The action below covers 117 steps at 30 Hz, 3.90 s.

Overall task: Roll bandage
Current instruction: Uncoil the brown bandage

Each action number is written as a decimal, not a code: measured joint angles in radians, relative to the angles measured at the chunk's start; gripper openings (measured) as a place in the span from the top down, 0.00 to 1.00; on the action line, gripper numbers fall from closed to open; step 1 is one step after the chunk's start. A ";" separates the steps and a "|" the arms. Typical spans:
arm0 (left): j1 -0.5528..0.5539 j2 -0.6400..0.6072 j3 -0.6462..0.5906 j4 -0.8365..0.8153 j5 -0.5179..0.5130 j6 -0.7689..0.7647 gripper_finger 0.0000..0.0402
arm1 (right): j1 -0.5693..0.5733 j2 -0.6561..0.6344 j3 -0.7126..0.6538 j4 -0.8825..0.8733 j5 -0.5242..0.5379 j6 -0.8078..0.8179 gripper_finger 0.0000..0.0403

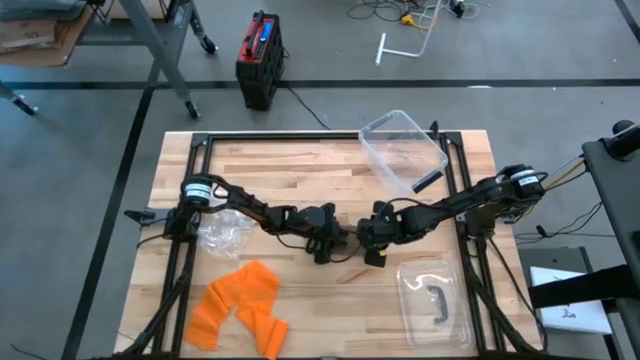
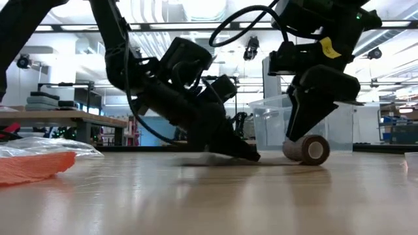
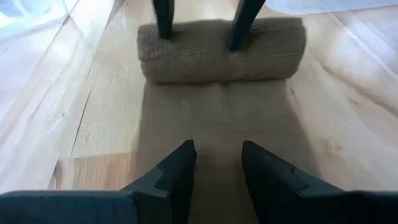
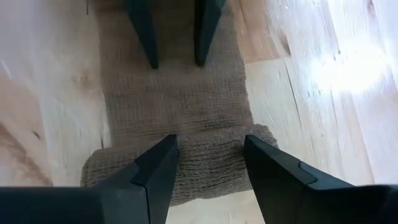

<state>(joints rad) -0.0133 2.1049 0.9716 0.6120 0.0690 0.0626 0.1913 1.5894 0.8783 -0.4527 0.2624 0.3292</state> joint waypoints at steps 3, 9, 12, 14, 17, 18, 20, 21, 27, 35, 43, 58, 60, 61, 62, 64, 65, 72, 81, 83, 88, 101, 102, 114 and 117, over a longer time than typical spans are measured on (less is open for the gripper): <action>0.001 0.002 0.043 -0.010 0.000 0.007 0.68 | 0.000 0.000 0.000 0.003 0.000 0.001 0.55; -0.001 0.035 0.116 -0.011 0.000 0.030 0.68 | 0.000 -0.001 0.000 0.007 0.001 0.001 0.55; -0.001 0.059 0.152 -0.012 0.000 0.038 0.68 | 0.000 -0.001 -0.001 0.009 0.001 0.001 0.55; -0.001 0.084 0.174 -0.021 0.013 0.045 0.68 | 0.000 -0.002 -0.002 0.011 0.001 0.001 0.55; 0.000 0.119 0.209 -0.038 0.025 0.056 0.68 | 0.000 -0.002 -0.002 0.010 0.000 0.001 0.55; 0.000 0.131 0.221 -0.042 0.026 0.060 0.68 | 0.000 -0.002 -0.002 0.011 0.000 0.001 0.55; 0.000 0.156 0.234 -0.056 0.028 0.060 0.68 | 0.000 -0.002 -0.002 0.008 -0.001 0.001 0.55; 0.000 0.167 0.236 -0.040 0.032 0.055 0.68 | 0.000 -0.002 -0.002 0.009 -0.001 0.001 0.55; 0.000 0.187 0.249 -0.066 0.033 0.058 0.68 | 0.000 -0.002 -0.003 0.003 -0.001 0.001 0.55; 0.001 0.189 0.248 -0.089 0.032 0.067 0.68 | 0.000 -0.002 -0.006 0.011 0.000 0.004 0.55; 0.003 0.179 0.243 -0.163 0.060 0.068 0.68 | 0.000 0.041 -0.008 0.031 -0.015 0.002 0.55; 0.001 0.172 0.126 -0.006 0.066 0.049 0.68 | 0.002 -0.045 -0.007 -0.313 -0.075 0.025 0.55; 0.001 0.172 0.125 -0.005 0.066 0.046 0.68 | 0.002 -0.073 -0.015 -0.329 -0.077 0.025 0.55; 0.001 0.172 0.125 -0.005 0.066 0.045 0.68 | 0.002 -0.084 -0.018 -0.331 -0.077 0.025 0.55; 0.001 0.172 0.125 -0.005 0.066 0.044 0.68 | 0.002 -0.091 -0.021 -0.337 -0.077 0.024 0.55; 0.001 0.172 0.125 -0.005 0.066 0.043 0.68 | 0.002 -0.101 -0.024 -0.336 -0.074 0.025 0.55; 0.001 0.172 0.125 -0.005 0.066 0.042 0.68 | 0.002 -0.101 -0.024 -0.326 -0.068 0.028 0.55; 0.001 0.158 0.121 0.004 0.070 0.022 0.68 | 0.001 -0.064 -0.025 -0.203 -0.048 0.026 0.55; 0.006 0.108 0.130 -0.017 0.066 0.030 0.68 | 0.001 -0.035 -0.024 -0.162 -0.030 0.019 0.55; 0.005 0.109 0.157 -0.029 0.051 0.048 0.69 | 0.001 -0.036 -0.024 -0.158 -0.029 0.017 0.55; 0.006 0.107 0.236 -0.058 0.045 0.084 0.72 | 0.001 -0.036 -0.024 -0.148 -0.026 0.016 0.55; 0.007 0.135 0.305 -0.070 0.046 0.080 0.78 | 0.000 -0.042 -0.024 -0.145 -0.025 0.015 0.55; 0.005 0.144 0.312 -0.065 0.046 0.075 0.78 | 0.000 -0.042 -0.024 -0.143 -0.025 0.015 0.55; 0.002 0.262 0.396 -0.072 0.048 0.056 0.79 | 0.002 -0.042 -0.022 -0.168 -0.024 0.032 0.55; 0.002 0.270 0.381 -0.075 0.048 0.051 0.79 | 0.007 -0.044 -0.021 -0.222 -0.023 0.047 0.55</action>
<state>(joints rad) -0.0113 2.3752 1.3524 0.5368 0.1168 0.1138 0.1980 1.5449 0.8575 -0.6744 0.2394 0.3764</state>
